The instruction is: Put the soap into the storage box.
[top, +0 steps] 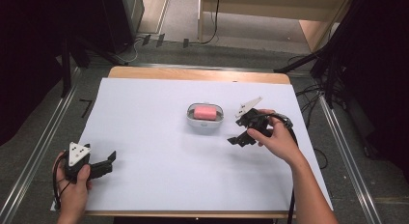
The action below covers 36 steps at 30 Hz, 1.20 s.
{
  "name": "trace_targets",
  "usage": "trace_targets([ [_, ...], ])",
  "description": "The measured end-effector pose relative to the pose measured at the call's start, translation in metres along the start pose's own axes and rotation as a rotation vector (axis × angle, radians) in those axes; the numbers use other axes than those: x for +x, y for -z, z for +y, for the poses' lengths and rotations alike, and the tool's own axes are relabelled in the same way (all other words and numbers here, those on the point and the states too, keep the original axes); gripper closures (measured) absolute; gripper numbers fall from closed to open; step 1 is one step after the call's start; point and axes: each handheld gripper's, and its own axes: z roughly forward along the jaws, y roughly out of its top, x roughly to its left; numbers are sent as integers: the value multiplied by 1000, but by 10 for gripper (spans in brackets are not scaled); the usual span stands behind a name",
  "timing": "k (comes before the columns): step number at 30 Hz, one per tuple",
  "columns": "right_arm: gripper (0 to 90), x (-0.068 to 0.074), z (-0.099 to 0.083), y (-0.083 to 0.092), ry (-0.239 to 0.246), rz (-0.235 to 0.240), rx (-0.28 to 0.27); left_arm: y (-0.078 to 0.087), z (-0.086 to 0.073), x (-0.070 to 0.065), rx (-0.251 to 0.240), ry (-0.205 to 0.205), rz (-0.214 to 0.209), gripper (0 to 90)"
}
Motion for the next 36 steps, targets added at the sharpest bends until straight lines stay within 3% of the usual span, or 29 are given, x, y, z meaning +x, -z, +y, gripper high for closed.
trace_targets([
  [16, 160, 3, -30, 7, -47, -9, -9, 0, 0, 0, -1, -1, -2, 76],
  [36, 147, 6, -68, 19, -112, -47, -63, 0, 0, 0, -1, -3, -2, 76],
])
